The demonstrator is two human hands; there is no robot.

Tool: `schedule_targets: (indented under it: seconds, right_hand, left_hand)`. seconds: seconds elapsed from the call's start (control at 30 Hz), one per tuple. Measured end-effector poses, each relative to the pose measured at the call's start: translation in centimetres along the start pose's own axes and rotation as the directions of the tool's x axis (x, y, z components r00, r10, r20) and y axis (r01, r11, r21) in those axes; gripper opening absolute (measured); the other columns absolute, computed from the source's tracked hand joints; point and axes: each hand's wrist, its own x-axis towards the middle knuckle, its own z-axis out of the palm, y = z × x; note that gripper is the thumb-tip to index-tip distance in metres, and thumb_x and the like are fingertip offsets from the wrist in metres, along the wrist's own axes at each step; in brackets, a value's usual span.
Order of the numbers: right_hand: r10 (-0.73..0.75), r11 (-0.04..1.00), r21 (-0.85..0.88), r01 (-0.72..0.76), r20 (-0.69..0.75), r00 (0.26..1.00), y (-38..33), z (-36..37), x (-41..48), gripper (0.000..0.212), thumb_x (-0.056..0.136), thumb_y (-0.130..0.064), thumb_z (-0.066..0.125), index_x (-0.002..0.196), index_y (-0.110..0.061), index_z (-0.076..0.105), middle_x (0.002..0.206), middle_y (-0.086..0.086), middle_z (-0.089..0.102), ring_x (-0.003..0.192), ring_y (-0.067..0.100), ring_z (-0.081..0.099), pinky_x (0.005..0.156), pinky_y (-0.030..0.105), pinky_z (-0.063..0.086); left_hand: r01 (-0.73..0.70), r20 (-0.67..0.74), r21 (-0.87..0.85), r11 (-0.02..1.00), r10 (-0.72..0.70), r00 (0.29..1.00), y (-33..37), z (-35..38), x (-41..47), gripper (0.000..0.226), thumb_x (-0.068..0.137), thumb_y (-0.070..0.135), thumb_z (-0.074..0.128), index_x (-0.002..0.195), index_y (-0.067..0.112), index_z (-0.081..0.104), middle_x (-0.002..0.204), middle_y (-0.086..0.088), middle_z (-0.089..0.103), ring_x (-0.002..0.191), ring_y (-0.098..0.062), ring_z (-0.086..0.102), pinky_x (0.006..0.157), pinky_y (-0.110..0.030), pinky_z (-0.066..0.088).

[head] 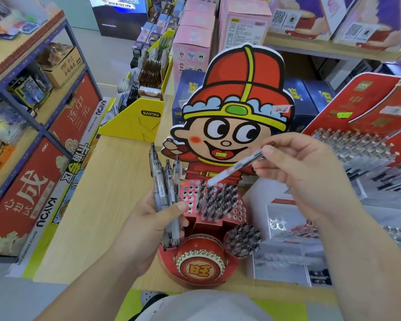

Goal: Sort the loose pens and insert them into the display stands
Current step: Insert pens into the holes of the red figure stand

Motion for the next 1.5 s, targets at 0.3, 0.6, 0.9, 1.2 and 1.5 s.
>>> schedule_targets:
  seconds: [0.3,0.6,0.9,1.2,1.5]
  right_hand:
    - [-0.129,0.905,-0.41,0.118,0.001,0.992,3.2,1.4,1.4,0.012,0.086,-0.01,0.076,0.093,-0.019,0.075,0.085,-0.001,0.075,0.082,0.016,0.072,0.077,0.039,0.061]
    - [-0.102,0.754,-0.64,0.149,0.11,0.989,6.0,1.8,3.0,0.009,0.084,-0.02,0.078,0.09,-0.026,0.075,0.081,-0.014,0.072,0.08,0.0,0.067,0.077,0.023,0.056]
    - [-0.054,0.765,-0.627,0.147,0.164,0.985,7.1,2.0,3.2,0.009,0.082,-0.018,0.079,0.086,-0.025,0.075,0.079,-0.011,0.073,0.077,0.002,0.068,0.075,0.023,0.055]
    - [0.077,0.705,-0.701,0.113,0.234,0.969,6.9,2.4,3.5,0.014,0.08,-0.029,0.082,0.077,-0.039,0.074,0.076,-0.019,0.072,0.077,-0.005,0.066,0.073,0.02,0.054]
    - [0.117,0.59,-0.795,0.141,0.258,0.959,6.5,3.2,3.9,0.005,0.083,-0.032,0.08,0.088,-0.032,0.079,0.081,-0.018,0.072,0.077,-0.002,0.065,0.074,0.027,0.057]
  left_hand:
    - [0.031,-0.013,0.006,1.0,-0.031,0.999,-0.6,0.0,0.1,0.039,0.075,0.03,0.074,0.111,0.017,0.062,0.075,-0.007,0.065,0.065,-0.016,0.063,0.05,-0.025,0.046]
    - [0.036,-0.046,-0.016,0.999,-0.036,0.998,-1.0,-0.9,0.6,0.031,0.079,0.033,0.084,0.105,0.029,0.067,0.09,-0.01,0.07,0.072,-0.023,0.064,0.07,-0.048,0.044]
    - [0.032,-0.062,-0.003,0.999,-0.032,0.998,-0.7,-0.5,0.8,0.043,0.075,0.032,0.072,0.114,0.019,0.061,0.084,-0.005,0.07,0.07,-0.019,0.065,0.072,-0.047,0.044]
    - [0.059,-0.044,0.008,0.998,-0.059,0.997,-0.6,-0.1,0.6,0.042,0.071,0.036,0.073,0.11,0.022,0.064,0.084,-0.005,0.071,0.069,-0.017,0.065,0.071,-0.044,0.048]
    - [0.088,-0.006,0.035,0.995,-0.088,0.996,-0.6,0.1,0.2,0.042,0.074,0.034,0.072,0.113,0.02,0.063,0.082,-0.007,0.069,0.069,-0.019,0.064,0.051,-0.025,0.046]
